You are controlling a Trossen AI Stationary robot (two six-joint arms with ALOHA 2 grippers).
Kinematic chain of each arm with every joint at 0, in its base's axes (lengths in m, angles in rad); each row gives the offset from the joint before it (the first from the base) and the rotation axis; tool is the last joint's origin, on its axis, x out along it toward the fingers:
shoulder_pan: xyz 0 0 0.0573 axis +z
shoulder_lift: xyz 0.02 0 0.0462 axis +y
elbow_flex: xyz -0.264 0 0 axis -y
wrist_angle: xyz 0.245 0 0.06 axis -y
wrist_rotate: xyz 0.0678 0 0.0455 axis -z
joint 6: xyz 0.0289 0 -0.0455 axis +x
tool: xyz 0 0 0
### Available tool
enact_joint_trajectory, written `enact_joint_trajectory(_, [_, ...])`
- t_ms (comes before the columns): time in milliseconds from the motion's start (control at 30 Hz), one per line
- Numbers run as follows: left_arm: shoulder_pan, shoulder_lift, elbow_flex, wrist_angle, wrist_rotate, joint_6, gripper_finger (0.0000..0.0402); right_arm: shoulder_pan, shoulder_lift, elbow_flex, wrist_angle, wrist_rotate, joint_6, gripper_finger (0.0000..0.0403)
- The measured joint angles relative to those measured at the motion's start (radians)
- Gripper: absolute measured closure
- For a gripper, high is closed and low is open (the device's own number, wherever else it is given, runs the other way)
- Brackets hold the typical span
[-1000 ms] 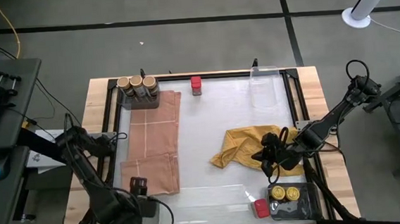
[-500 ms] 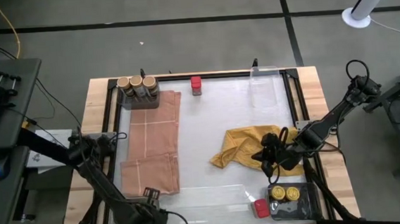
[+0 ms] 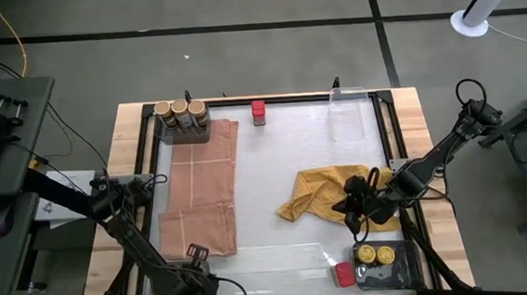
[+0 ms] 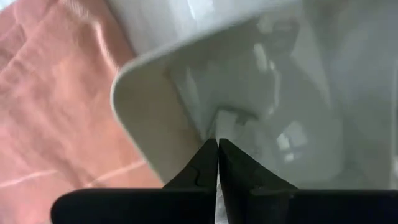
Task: Sort spices by type
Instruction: Put the white seasoning bottle into the gray bin
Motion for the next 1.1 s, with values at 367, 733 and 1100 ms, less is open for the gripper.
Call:
enact_joint_trajectory(367, [0.008, -0.019, 0.002, -0.066, -0.04, 0.128, 0.0401, 0.0, 0.0, 0.0, -0.001, -0.01, 0.001, 0.0403])
enact_joint_trajectory(733, [0.008, -0.115, 0.004, 0.061, 0.045, 0.12, 0.0401, 0.0, 0.0, 0.0, -0.001, -0.012, 0.0, 0.0403])
enact_joint_trajectory(1100, [-0.005, -0.024, -0.001, 0.115, 0.054, 0.273, 0.0401, 0.0, 0.0, 0.0, -0.01, -0.012, 0.0, 0.0403])
